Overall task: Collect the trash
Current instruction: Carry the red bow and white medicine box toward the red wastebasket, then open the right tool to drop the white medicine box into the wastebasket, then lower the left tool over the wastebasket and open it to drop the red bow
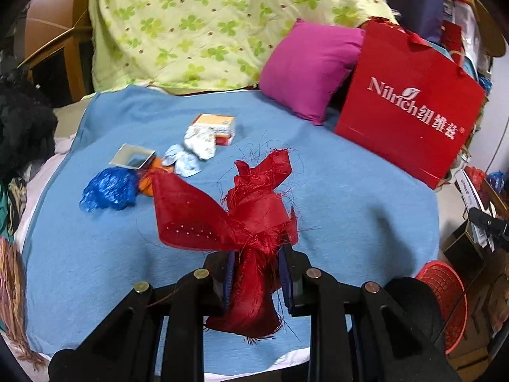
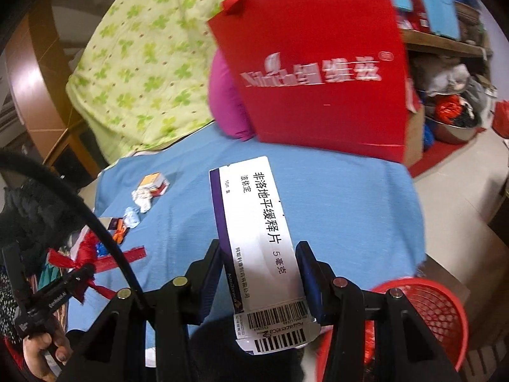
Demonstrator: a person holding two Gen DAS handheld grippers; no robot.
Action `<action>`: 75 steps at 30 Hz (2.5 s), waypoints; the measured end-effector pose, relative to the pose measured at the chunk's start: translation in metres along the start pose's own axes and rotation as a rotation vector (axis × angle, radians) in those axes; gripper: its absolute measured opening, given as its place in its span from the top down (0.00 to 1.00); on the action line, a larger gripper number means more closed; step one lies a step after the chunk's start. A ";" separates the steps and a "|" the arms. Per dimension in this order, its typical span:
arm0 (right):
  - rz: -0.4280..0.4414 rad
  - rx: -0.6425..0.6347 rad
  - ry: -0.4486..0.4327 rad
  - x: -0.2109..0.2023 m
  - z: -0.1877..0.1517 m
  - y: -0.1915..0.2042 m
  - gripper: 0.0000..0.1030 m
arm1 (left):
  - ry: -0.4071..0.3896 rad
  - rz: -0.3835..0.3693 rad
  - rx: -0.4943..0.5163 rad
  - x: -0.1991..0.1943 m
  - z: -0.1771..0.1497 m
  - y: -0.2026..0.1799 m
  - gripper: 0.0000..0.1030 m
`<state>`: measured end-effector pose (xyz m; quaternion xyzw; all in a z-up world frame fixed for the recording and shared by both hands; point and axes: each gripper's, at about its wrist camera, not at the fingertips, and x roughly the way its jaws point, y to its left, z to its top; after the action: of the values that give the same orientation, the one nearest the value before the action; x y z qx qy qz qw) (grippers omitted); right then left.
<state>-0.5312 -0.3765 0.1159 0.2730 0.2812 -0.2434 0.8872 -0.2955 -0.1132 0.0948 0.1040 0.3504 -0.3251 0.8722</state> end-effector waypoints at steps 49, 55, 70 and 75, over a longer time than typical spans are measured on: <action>-0.282 0.306 0.125 -0.030 -0.118 -0.189 0.50 | 0.051 -0.302 0.340 -0.006 -0.017 -0.229 0.75; -0.314 0.338 0.145 -0.028 -0.118 -0.195 0.34 | 0.056 -0.319 0.351 -0.006 -0.019 -0.238 0.75; -0.319 0.346 -0.091 -0.087 -0.092 -0.184 0.34 | 0.101 -0.416 0.399 -0.003 -0.031 -0.279 0.75; -0.326 0.381 -0.201 -0.118 -0.090 -0.190 0.34 | 0.132 -0.457 0.437 0.004 -0.043 -0.308 0.75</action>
<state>-0.7611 -0.4272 0.0625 0.3606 0.1809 -0.4574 0.7925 -0.5133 -0.3339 0.0752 0.2280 0.3424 -0.5728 0.7090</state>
